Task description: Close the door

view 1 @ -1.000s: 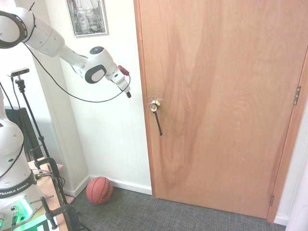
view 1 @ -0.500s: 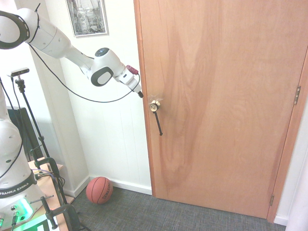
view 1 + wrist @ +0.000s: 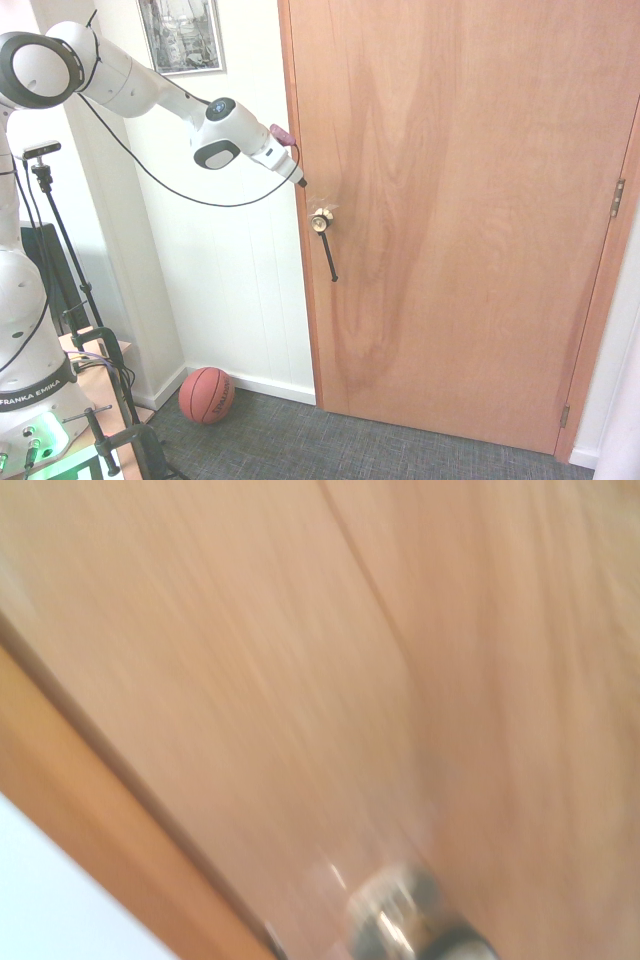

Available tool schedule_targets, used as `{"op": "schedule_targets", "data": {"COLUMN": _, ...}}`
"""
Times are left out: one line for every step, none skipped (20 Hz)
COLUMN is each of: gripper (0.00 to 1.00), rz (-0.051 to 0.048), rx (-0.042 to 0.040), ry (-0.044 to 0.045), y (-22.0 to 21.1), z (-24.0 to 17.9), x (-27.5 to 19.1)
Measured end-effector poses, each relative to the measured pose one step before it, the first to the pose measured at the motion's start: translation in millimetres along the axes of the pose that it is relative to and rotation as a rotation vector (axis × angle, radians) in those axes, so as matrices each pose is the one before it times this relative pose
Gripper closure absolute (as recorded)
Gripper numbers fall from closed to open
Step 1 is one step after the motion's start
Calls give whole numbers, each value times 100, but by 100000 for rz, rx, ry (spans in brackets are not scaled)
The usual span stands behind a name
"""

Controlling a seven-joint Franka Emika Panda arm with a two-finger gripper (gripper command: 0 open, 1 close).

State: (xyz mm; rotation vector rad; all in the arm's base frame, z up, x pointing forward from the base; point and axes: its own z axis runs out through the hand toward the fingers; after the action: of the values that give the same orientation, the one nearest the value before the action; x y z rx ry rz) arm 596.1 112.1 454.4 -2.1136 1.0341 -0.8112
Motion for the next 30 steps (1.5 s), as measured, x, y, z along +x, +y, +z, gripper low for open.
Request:
{"op": "schedule_targets", "data": {"gripper": 100, "rz": 1026, "rx": 2258, "ry": 427, "y": -571, "z": 36, "x": 190}}
{"op": "schedule_targets", "data": {"gripper": 100, "rz": 834, "rx": 2146, "ry": 517, "y": -444, "z": 86, "x": 199}}
{"op": "schedule_targets", "data": {"gripper": 100, "rz": 948, "rx": 2025, "ry": 680, "y": -323, "z": 211, "x": 226}}
{"op": "schedule_targets", "data": {"gripper": 100, "rz": 512, "rx": 1825, "ry": 959, "y": -282, "z": 331, "x": 299}}
{"op": "schedule_targets", "data": {"gripper": 100, "rz": 395, "rx": 1381, "ry": 542, "y": -163, "z": 485, "x": 280}}
{"op": "schedule_targets", "data": {"gripper": 100, "rz": 329, "rx": 1018, "ry": 459, "y": -7, "z": 654, "x": 272}}
{"op": "schedule_targets", "data": {"gripper": 100, "rz": 320, "rx": 1006, "ry": 266, "y": -13, "z": 768, "x": 181}}
{"op": "schedule_targets", "data": {"gripper": 100, "rz": 430, "rx": 771, "ry": -259, "y": 116, "z": 808, "x": 119}}
{"op": "schedule_targets", "data": {"gripper": 100, "rz": 433, "rx": 545, "ry": -301, "y": 157, "z": 806, "x": 16}}
{"op": "schedule_targets", "data": {"gripper": 100, "rz": 374, "rx": 653, "ry": -225, "y": 78, "z": 733, "x": -177}}
{"op": "schedule_targets", "data": {"gripper": 100, "rz": 250, "rx": 1087, "ry": -200, "y": -177, "z": 575, "x": -231}}
{"op": "schedule_targets", "data": {"gripper": 100, "rz": 356, "rx": 1376, "ry": -204, "y": -399, "z": 476, "x": -222}}
{"op": "schedule_targets", "data": {"gripper": 100, "rz": 274, "rx": 1781, "ry": -376, "y": -602, "z": 428, "x": -294}}
{"op": "schedule_targets", "data": {"gripper": 100, "rz": 327, "rx": 1728, "ry": -228, "y": -733, "z": 445, "x": -278}}
{"op": "schedule_targets", "data": {"gripper": 100, "rz": 417, "rx": 1731, "ry": -422, "y": -669, "z": 557, "x": -268}}
{"op": "schedule_targets", "data": {"gripper": 100, "rz": 388, "rx": 1793, "ry": -368, "y": -637, "z": 669, "x": -256}}
{"op": "schedule_targets", "data": {"gripper": 100, "rz": 466, "rx": 1592, "ry": -451, "y": -500, "z": 850, "x": -284}}
{"op": "schedule_targets", "data": {"gripper": 100, "rz": 521, "rx": 1183, "ry": -359, "y": -210, "z": 960, "x": -249}}
{"op": "schedule_targets", "data": {"gripper": 100, "rz": 432, "rx": 153, "ry": 867, "y": 192, "z": 885, "x": -178}}
{"op": "schedule_targets", "data": {"gripper": 100, "rz": 206, "rx": 389, "ry": 341, "y": 213, "z": 904, "x": -28}}
{"op": "schedule_targets", "data": {"gripper": 100, "rz": -210, "rx": -141, "ry": 1050, "y": 350, "z": 806, "x": 137}}
{"op": "schedule_targets", "data": {"gripper": 100, "rz": -83, "rx": -158, "ry": 715, "y": 382, "z": 765, "x": 84}}
{"op": "schedule_targets", "data": {"gripper": 100, "rz": -189, "rx": 299, "ry": 18, "y": 220, "z": 780, "x": 6}}
{"op": "schedule_targets", "data": {"gripper": 100, "rz": -118, "rx": 408, "ry": 234, "y": 128, "z": 777, "x": -94}}
{"op": "schedule_targets", "data": {"gripper": 100, "rz": 338, "rx": -755, "ry": 1836, "y": 486, "z": 486, "x": -1}}
{"op": "schedule_targets", "data": {"gripper": 100, "rz": 53, "rx": -431, "ry": 920, "y": 322, "z": 356, "x": -15}}
{"op": "schedule_targets", "data": {"gripper": 100, "rz": -47, "rx": -369, "ry": 816, "y": 110, "z": 112, "x": -29}}
{"op": "schedule_targets", "data": {"gripper": 100, "rz": 157, "rx": -165, "ry": 359, "y": 30, "z": 43, "x": 114}}
{"op": "schedule_targets", "data": {"gripper": 100, "rz": 171, "rx": -171, "ry": 215, "y": 36, "z": 7, "x": 102}}
{"op": "schedule_targets", "data": {"gripper": 100, "rz": 53, "rx": -176, "ry": -194, "y": -31, "z": -120, "x": 147}}
